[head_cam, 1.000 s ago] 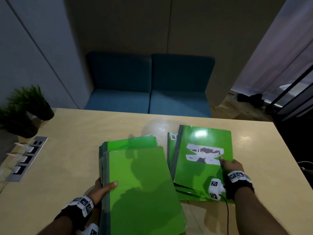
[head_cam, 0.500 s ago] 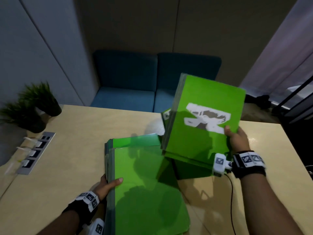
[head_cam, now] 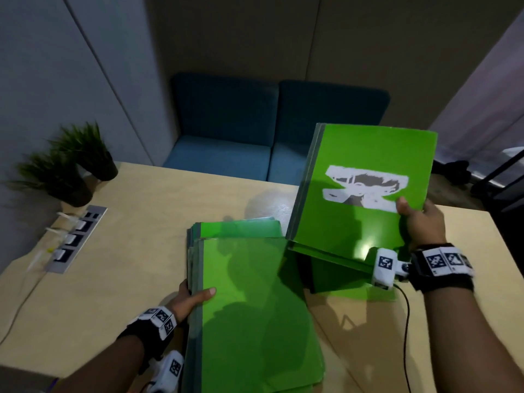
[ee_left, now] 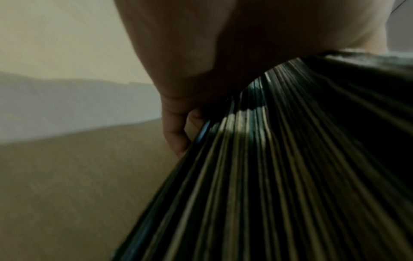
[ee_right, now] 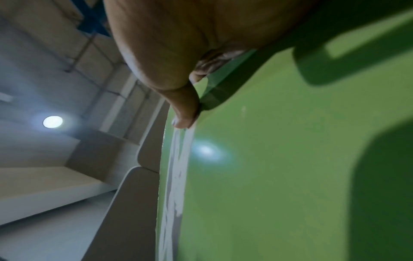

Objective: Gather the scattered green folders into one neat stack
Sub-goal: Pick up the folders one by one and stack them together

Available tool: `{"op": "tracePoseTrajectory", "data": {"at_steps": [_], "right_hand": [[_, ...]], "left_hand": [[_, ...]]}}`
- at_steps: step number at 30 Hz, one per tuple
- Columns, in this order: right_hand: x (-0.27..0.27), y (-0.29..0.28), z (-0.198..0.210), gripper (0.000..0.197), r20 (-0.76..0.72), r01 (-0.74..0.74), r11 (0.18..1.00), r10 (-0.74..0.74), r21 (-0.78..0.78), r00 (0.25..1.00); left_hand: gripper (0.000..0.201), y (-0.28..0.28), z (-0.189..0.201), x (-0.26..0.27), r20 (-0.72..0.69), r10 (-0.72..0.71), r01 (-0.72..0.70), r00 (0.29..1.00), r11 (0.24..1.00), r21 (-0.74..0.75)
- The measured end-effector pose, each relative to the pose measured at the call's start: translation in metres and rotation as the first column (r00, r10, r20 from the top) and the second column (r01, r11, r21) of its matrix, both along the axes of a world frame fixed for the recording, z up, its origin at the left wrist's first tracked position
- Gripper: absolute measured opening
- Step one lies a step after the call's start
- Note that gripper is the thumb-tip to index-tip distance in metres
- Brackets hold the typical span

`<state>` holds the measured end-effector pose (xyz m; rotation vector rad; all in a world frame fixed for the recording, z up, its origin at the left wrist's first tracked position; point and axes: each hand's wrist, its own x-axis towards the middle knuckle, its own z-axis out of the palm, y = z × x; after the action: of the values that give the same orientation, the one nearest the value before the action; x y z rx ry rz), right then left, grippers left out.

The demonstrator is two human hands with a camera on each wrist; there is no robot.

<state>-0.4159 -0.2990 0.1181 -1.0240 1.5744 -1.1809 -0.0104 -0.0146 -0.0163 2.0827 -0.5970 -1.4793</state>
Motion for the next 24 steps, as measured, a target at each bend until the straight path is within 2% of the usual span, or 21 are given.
{"op": "tracePoseTrajectory", "data": {"at_steps": [2,5,8,10,13,16,17,19,21,22,24], "right_hand": [[-0.005,-0.003,0.014,0.025,0.025,-0.008,1.0,0.009,-0.019,1.0],[-0.003,0.0,0.018,0.012,0.154,-0.044,0.999,0.045,-0.008,0.987],[-0.002,0.006,0.006,0.017,0.282,-0.1,0.995,0.087,0.029,0.955],[0.002,0.008,-0.01,0.03,0.362,-0.144,0.987,0.109,0.073,0.926],[0.01,0.015,-0.039,0.07,0.448,-0.226,0.961,0.132,0.162,0.884],[0.024,0.031,-0.079,0.083,0.429,-0.353,0.902,0.223,0.25,0.875],[0.031,0.038,-0.094,0.078,0.376,-0.373,0.883,0.255,0.285,0.891],[0.045,0.061,-0.123,0.054,0.239,-0.378,0.861,0.309,0.34,0.92],[0.06,0.09,-0.134,0.022,0.089,-0.408,0.819,0.409,0.402,0.908],[0.064,0.102,-0.138,0.013,0.046,-0.424,0.79,0.453,0.443,0.89],[0.068,0.113,-0.139,0.013,0.039,-0.446,0.747,0.494,0.494,0.869]], "left_hand": [[0.162,0.0,-0.002,0.0,-0.006,0.0,0.0,1.0,1.0,0.0],[0.159,-0.001,0.003,-0.002,0.015,-0.012,0.012,1.0,1.0,0.007],[0.154,-0.001,0.005,-0.005,0.026,-0.016,0.015,1.0,1.0,0.019],[0.153,0.0,0.005,-0.005,0.017,0.003,-0.004,1.0,1.0,0.011],[0.154,-0.001,0.004,-0.004,0.006,0.01,-0.01,1.0,1.0,0.006],[0.162,0.0,-0.003,-0.001,-0.022,0.052,-0.052,0.998,0.999,-0.008],[0.161,0.0,-0.004,-0.001,-0.029,0.059,-0.059,0.998,0.998,-0.014],[0.155,0.0,-0.002,-0.002,-0.029,0.052,-0.052,0.998,0.999,-0.012],[0.147,0.001,0.0,-0.003,-0.032,0.063,-0.063,0.998,0.998,-0.021],[0.146,0.001,0.0,-0.004,-0.025,0.066,-0.066,0.998,0.998,-0.022],[0.151,0.002,-0.002,-0.002,0.0,0.048,-0.048,0.999,0.999,-0.009]]}}
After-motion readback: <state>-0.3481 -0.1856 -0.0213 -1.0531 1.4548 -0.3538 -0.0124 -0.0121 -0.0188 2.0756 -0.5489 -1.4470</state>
